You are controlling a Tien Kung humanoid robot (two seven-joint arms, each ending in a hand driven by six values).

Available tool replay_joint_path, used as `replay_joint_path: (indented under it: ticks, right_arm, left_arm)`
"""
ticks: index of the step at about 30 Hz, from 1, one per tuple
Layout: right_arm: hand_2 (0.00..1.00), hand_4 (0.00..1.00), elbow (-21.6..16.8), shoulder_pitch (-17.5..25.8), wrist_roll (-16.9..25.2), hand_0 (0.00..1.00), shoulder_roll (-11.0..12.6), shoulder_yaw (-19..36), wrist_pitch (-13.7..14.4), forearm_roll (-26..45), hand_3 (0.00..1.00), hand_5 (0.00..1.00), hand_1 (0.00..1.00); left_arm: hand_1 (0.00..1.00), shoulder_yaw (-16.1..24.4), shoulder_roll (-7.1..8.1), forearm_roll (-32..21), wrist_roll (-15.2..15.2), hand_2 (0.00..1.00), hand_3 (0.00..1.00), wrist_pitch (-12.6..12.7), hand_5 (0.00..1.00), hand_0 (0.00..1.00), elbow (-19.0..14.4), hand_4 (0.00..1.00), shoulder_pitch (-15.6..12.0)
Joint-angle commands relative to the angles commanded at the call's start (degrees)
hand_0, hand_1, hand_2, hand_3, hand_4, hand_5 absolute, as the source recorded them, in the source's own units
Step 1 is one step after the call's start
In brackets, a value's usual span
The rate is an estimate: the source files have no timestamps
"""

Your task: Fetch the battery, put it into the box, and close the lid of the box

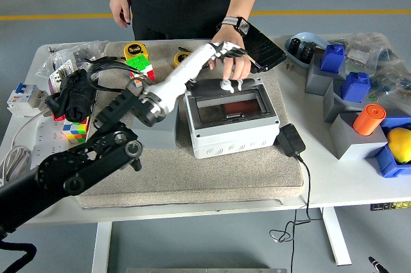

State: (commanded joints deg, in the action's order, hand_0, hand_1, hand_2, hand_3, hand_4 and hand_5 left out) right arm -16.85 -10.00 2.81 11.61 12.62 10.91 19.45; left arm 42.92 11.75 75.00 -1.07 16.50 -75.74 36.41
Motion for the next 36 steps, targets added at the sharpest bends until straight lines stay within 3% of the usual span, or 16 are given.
replay_joint_path:
  ticks: [5, 10, 17, 22, 36]
  right_arm:
    - [0.683, 0.978, 0.0, -0.1, -0.1, 0.707, 0.1, 0.4, 0.0, -0.2, 0.589, 0.484, 0.684]
    - [0.683, 0.978, 0.0, -0.1, -0.1, 0.707, 0.1, 0.7, -0.1, -0.3, 0.588, 0.484, 0.684]
    - [0.683, 0.979, 0.0, -0.1, -0.1, 0.707, 0.0, 0.8, -0.3, -0.4, 0.588, 0.485, 0.684]
    - [0.683, 0.978, 0.1, -0.1, -0.2, 0.707, 0.2, 0.8, -0.5, -0.2, 0.588, 0.485, 0.684]
    - [0.683, 0.978, 0.0, -0.5, -0.2, 0.706, 0.1, 0.9, -0.5, -0.3, 0.589, 0.489, 0.684]
  left_arm:
    - [0.769, 10.4, 2.36, 0.8, 0.1, 0.74, 0.744, 0.0, 0.56, 0.777, 0.9, 0.998, -5.7]
    - [0.767, 21.7, 3.23, 2.7, 0.1, 0.736, 0.74, 0.6, 0.555, 0.779, 2.6, 0.998, -11.5]
    - [0.766, 33.9, 4.86, 2.6, 1.0, 0.733, 0.737, 1.4, 0.554, 0.776, 4.7, 0.998, -16.6]
    - [0.765, 37.3, 5.59, 2.3, 1.3, 0.734, 0.737, 1.8, 0.544, 0.775, 5.5, 0.998, -18.2]
    - [0.765, 37.9, 4.92, 2.7, 1.7, 0.731, 0.736, 1.5, 0.521, 0.775, 5.5, 0.998, -17.6]
